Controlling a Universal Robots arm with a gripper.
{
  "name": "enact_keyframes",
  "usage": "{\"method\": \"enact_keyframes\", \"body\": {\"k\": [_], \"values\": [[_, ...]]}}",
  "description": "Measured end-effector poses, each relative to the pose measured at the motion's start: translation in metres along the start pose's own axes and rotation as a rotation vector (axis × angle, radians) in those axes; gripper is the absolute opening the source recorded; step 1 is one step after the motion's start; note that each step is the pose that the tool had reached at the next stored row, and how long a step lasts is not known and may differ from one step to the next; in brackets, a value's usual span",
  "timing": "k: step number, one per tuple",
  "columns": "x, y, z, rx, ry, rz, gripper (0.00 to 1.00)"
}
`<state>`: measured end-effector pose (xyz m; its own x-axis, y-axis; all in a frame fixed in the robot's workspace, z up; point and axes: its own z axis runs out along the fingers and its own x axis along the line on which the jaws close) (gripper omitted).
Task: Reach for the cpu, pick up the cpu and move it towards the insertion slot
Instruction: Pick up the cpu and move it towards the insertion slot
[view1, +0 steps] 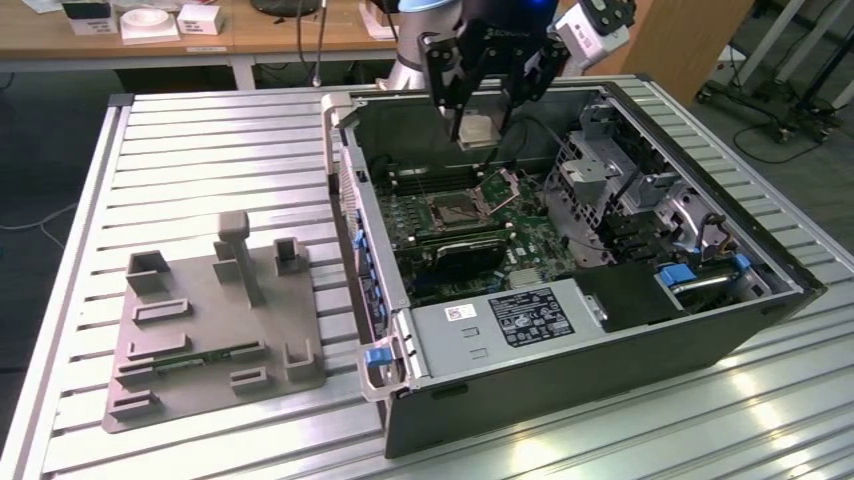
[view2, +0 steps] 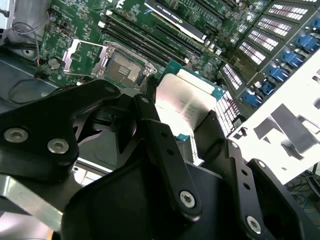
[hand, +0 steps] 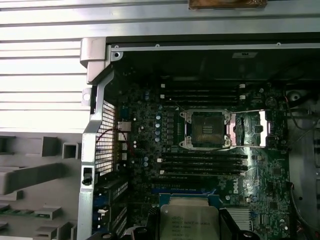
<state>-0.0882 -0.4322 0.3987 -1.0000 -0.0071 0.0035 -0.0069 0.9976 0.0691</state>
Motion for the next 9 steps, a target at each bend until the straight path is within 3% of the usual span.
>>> {"method": "enact_keyframes", "body": {"k": [9], "values": [[-0.0006,0.0000,0.0000,0.0000,0.0000,0.000,0.54]]}}
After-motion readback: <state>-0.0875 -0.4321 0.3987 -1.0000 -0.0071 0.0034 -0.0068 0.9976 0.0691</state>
